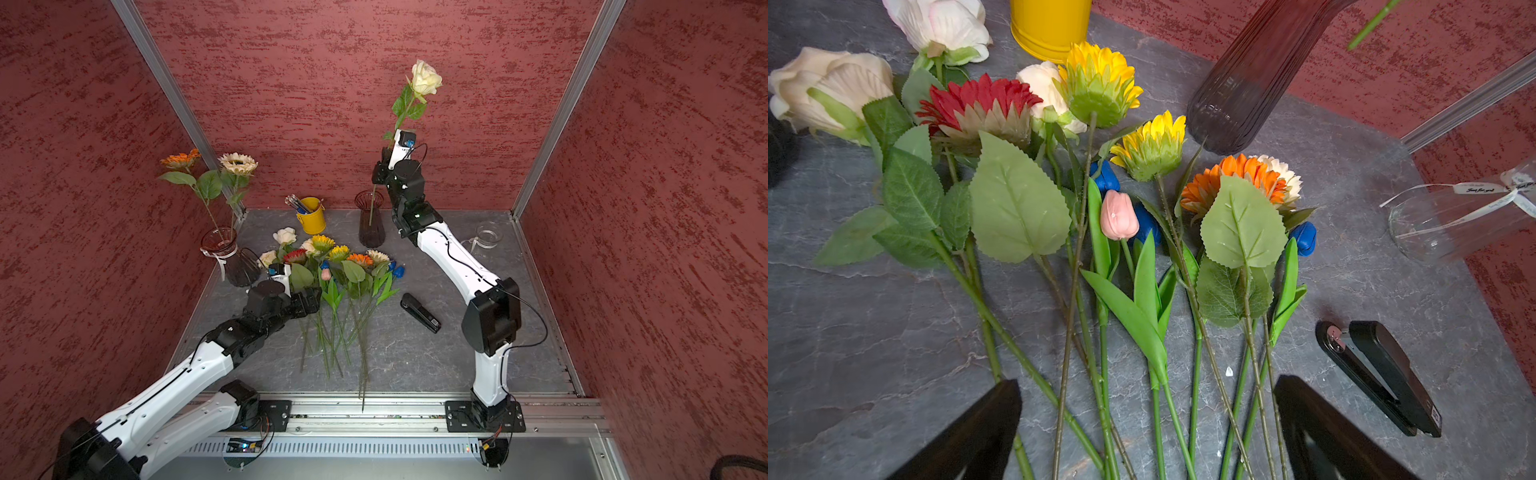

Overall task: Arrange the flowers in different vases according to their variety
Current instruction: Insert the flower into the vase.

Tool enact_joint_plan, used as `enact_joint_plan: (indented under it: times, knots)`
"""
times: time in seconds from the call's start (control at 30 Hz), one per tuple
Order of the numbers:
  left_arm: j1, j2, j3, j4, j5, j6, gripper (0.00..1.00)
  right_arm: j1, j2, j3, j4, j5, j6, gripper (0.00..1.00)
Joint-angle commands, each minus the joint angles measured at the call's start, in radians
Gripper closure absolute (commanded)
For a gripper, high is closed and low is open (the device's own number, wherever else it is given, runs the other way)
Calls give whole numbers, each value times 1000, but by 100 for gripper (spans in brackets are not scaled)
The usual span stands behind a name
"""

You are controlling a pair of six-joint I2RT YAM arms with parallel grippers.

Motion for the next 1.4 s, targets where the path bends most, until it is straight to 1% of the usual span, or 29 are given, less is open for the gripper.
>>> enact_joint_plan:
  times: [0.0, 0.17, 0.27, 0.43, 0.5, 0.7, 0.8, 0.83, 0.87, 0.9, 0.93, 0.97, 1.03, 1.1, 1.37]
  knots:
    - [-5, -4, -15, -19, -7, -16, 0, -23, 5, 109, 126, 48, -6, 100]
    - [-5, 4, -22, -6, -4, -19, 0, -51, 49, 190, 113, 47, 33, 100]
    - [-3, 12, -20, 0, -4, -17, 0, -68, 67, 208, 104, 39, 72, 100]
    - [-3, 22, -24, 17, -1, -22, 0, -70, 97, 215, 68, 25, 82, 100]
    - [-3, 28, -27, 23, 2, -25, 0, -69, 104, 187, 51, 11, 95, 100]
    - [-11, 51, -37, 47, 10, -41, 0, -36, 119, 8, 87, 19, 104, 100]
    - [-21, 60, -39, 52, 4, -41, 0, -16, 147, -10, 31, 10, 105, 100]
    - [-26, 63, -37, 47, -2, -39, 0, -10, 150, -14, 10, 6, 104, 82]
    - [-32, 67, -34, 42, -7, -36, 0, -4, 149, -13, -18, 1, 102, 59]
    - [-36, 70, -31, 38, -10, -32, 0, -3, 145, -11, -43, 0, 107, 40]
    - [-40, 75, -27, 33, -13, -32, 0, -1, 134, -13, -71, 2, 114, 26]
    - [-44, 76, -28, 35, -13, -32, 0, -1, 117, -21, -97, 1, 121, 19]
    - [-50, 79, -29, 41, -12, -32, 0, -2, 66, -65, -116, -10, 128, 12]
    - [-56, 83, -27, 44, -10, -34, 0, 2, 0, -125, -132, -21, 134, 10]
    - [-77, 130, 5, 18, 73, -49, 0, 14, -255, -388, -259, -66, 167, 8]
